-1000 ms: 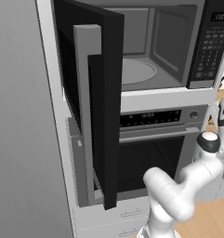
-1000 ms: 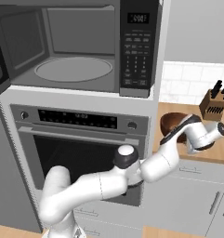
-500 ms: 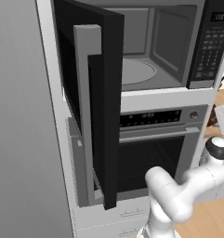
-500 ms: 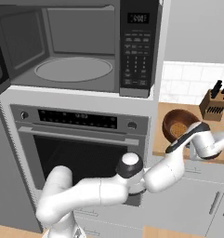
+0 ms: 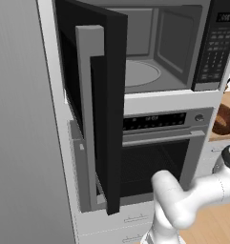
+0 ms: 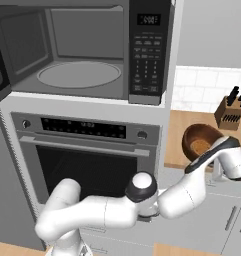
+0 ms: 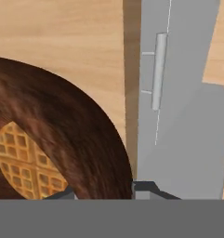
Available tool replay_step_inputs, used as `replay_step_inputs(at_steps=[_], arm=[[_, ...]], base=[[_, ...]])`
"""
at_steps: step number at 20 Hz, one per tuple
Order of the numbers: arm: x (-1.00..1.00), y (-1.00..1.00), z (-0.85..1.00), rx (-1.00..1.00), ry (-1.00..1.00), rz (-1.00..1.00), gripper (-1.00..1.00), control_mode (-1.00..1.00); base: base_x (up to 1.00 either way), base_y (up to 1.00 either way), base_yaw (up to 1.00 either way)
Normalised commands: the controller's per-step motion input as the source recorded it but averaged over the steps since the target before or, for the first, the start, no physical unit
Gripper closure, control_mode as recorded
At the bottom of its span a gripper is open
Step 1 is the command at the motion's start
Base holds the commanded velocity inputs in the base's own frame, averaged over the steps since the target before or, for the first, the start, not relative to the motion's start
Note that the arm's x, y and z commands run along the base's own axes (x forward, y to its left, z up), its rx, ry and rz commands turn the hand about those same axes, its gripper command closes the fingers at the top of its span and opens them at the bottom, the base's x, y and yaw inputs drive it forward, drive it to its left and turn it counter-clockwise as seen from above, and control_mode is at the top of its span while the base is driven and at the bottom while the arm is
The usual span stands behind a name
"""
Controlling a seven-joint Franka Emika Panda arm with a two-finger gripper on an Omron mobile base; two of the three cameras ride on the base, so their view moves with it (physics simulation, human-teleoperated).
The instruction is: Open the microwave, place the bowl with waffle inside the microwave, then close the microwave door and turn it on.
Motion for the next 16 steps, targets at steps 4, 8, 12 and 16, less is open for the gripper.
replay_step_inputs(at_steps=[4, 8, 12, 16], arm=[[-1.00, -0.30, -0.03, 0.15, -0.08, -0.20, 1.00, -1.00], [-1.00, -0.22, -0.10, 0.20, -0.14, -0.19, 1.00, -1.00], [-0.85, -0.01, 0.02, 0.08, 0.00, -0.05, 1.00, -1.00], [-0.28, 0.12, 0.00, 0.04, 0.00, 0.00, 1.00, -1.00]], base=[[0.00, 0.00, 0.00], [0.00, 0.00, 0.00], [0.00, 0.00, 0.00], [0.00, 0.00, 0.00]])
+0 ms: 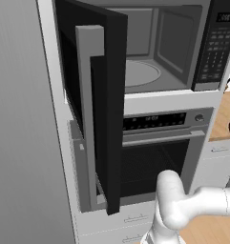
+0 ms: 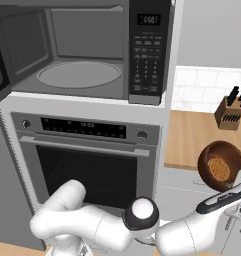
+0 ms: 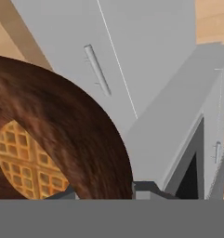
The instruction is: Open the microwave, place the bowl with waffle inside the microwave, then close the microwave door and turn it on.
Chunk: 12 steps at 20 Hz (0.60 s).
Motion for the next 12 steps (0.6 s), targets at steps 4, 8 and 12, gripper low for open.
replay_step_inputs(at_steps=[4, 8, 12], arm=[[-0.79, 0.07, 0.02, 0.03, -0.02, 0.00, 1.00, -1.00], [-1.00, 0.04, 0.00, 0.02, 0.00, -0.02, 1.00, -1.00], [-1.00, 0.00, 0.00, 0.02, -0.01, -0.05, 1.00, -1.00]], base=[[0.00, 0.00, 0.00], [0.00, 0.00, 0.00], [0.00, 0.00, 0.00]])
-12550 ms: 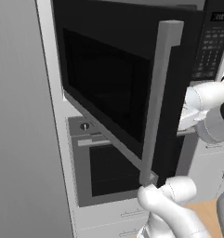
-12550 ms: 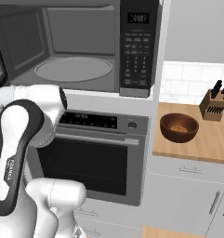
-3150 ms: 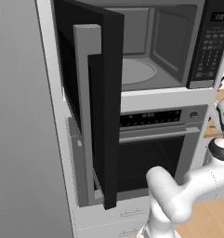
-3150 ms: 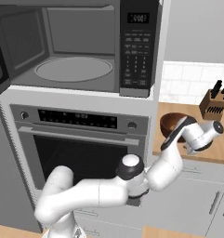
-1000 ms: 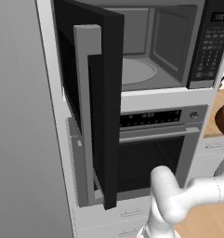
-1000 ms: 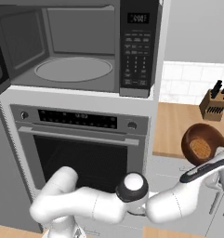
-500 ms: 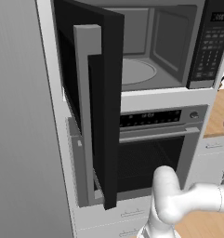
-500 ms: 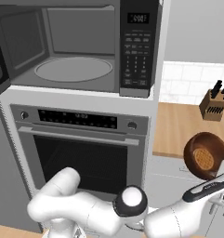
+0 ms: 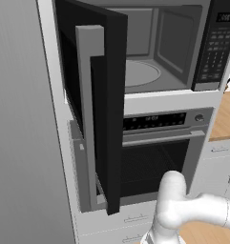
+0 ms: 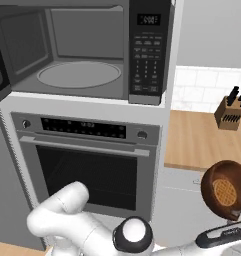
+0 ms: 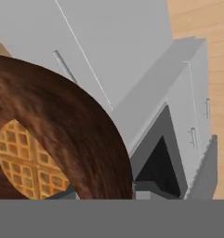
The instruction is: Open the microwave, place the bowl with waffle inside the microwave, then close the microwave door and turn it on.
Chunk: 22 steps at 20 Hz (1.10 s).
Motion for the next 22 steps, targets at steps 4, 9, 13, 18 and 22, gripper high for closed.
replay_step_inputs(at_steps=[4, 9, 13, 18, 22], arm=[[-1.00, 0.00, 0.00, 0.02, -0.03, -0.08, 1.00, -1.00], [-0.82, 0.20, 0.04, 0.00, -0.10, -0.08, 1.00, -1.00], [-0.43, 0.66, 0.35, 0.00, -0.21, -0.01, 1.00, -1.00], [-0.20, 0.89, 0.53, 0.00, -0.08, 0.00, 1.00, -1.00], [0.00, 1.00, 0.66, 0.00, 0.00, -0.01, 1.00, -1.00]], base=[[0.00, 0.00, 0.00], [0.00, 0.00, 0.00], [0.00, 0.00, 0.00], [0.00, 0.00, 0.00], [0.00, 0.00, 0.00]])
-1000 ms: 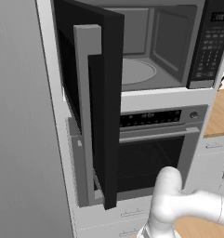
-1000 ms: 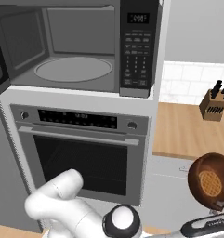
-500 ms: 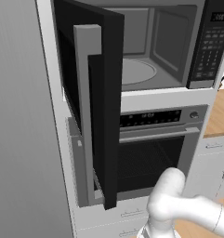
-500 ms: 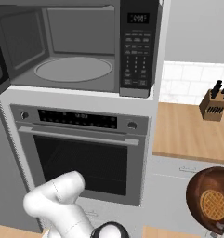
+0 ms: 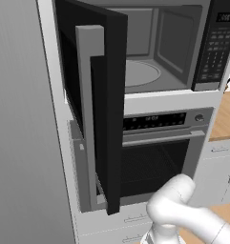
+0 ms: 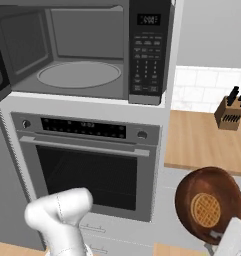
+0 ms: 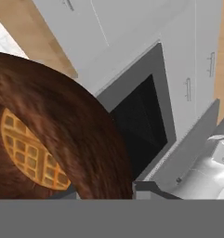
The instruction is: Open the microwave, place the bowl with waffle inside the microwave, then close the microwave door and turn it on.
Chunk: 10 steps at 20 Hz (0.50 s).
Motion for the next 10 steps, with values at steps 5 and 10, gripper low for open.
replay_step_inputs(at_steps=[5, 10], arm=[[-0.07, 1.00, 0.79, -0.05, 0.00, -0.06, 1.00, -1.00], [0.00, 1.00, 0.57, -0.12, 0.00, -0.15, 1.00, -1.00]], base=[[0.00, 0.00, 0.00], [0.00, 0.00, 0.00]])
